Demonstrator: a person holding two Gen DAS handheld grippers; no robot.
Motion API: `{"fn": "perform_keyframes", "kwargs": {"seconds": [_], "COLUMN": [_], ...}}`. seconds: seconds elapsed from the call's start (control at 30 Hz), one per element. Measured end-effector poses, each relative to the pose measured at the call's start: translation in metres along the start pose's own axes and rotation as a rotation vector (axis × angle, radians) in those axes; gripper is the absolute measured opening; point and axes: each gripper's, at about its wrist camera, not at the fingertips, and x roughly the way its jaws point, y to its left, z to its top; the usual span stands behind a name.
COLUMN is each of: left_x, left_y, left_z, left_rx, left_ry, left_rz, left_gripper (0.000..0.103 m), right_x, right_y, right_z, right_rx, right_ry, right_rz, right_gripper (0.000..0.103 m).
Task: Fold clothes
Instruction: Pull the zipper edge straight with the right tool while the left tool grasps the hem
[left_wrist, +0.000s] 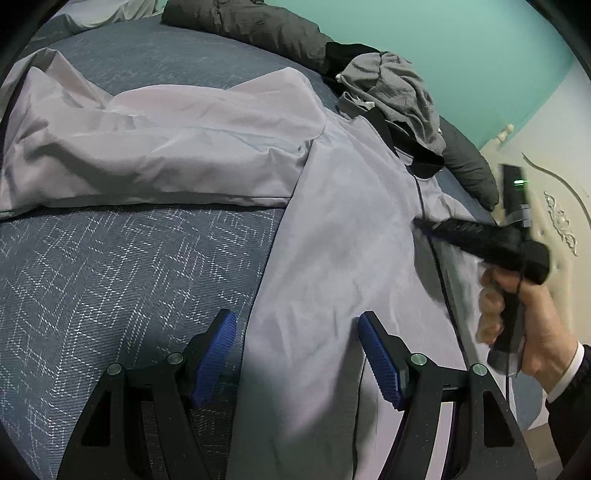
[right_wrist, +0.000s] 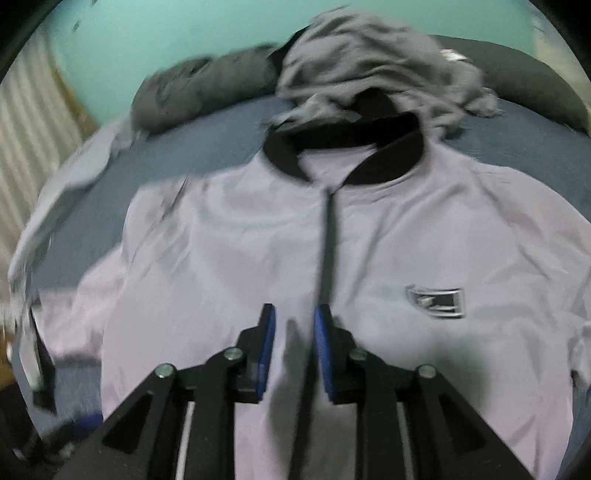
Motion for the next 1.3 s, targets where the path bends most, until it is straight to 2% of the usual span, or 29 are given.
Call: {"fn": "perform_keyframes", "kwargs": {"seconds": [0.07,0.13,0.27,0.37,0.5,0.67,0.8,0.93,0.97,1.07,1.1,1.13,1.23,1.3], "left_x": [0.0,0.0,-0.008,-0.02,-0.03,-0.035,-0.039,-0.04,-0.039,-0.035,-0.034,-0.032,-0.035,-0.044], "left_y": [0.001,0.003,0.006,0.011,0.021,0.025,0.021,0.014,0.012,0.009,0.007,0.006,0.003,0.001], "left_z": [0.0,0.0,0.0,-0.001,-0.009,-0.025,-0.033,-0.04,-0.042,-0.047,-0.048,-0.05,-0.052,-0.052], "left_rx": [-0.005,-0.016,-0.026,-0.03,-0.032,0.016,0.043,0.058,0.061,0.065,0.07,0.076,0.083,0.083], "left_ry": [0.002,0.005,-0.007,-0.017,0.004,0.041,0.05,0.071,0.075,0.09,0.095,0.105,0.105,0.091], "left_rz": [-0.002,-0.008,0.002,0.01,0.021,0.041,0.059,0.058,0.057,0.073,0.08,0.079,0.086,0.096], "left_gripper": [0.073,0.073,0.073,0.073,0.073,0.073,0.073,0.072,0.07,0.047,0.031,0.019,0.006,0.005], "right_x": [0.022,0.032,0.007,-0.021,-0.053,-0.094,-0.116,-0.13,-0.132,-0.132,-0.13,-0.13,-0.136,-0.14], "right_y": [0.006,0.005,-0.005,-0.01,-0.01,-0.028,-0.03,-0.033,-0.035,-0.043,-0.044,-0.045,-0.046,-0.048], "right_z": [-0.005,-0.009,-0.008,-0.021,-0.053,-0.108,-0.14,-0.158,-0.161,-0.163,-0.163,-0.163,-0.167,-0.166], "right_rx": [-0.019,-0.008,0.097,0.139,0.175,0.312,0.297,0.275,0.275,0.277,0.277,0.266,0.237,0.231], "right_ry": [0.093,0.124,0.033,-0.033,-0.048,-0.087,-0.08,-0.117,-0.124,-0.134,-0.135,-0.14,-0.148,-0.156], "right_rz": [-0.026,-0.043,0.006,0.059,0.128,0.259,0.248,0.272,0.277,0.283,0.283,0.275,0.264,0.268], "right_gripper": [0.016,0.016,0.016,0.016,0.016,0.017,0.017,0.018,0.018,0.019,0.019,0.019,0.019,0.019]}}
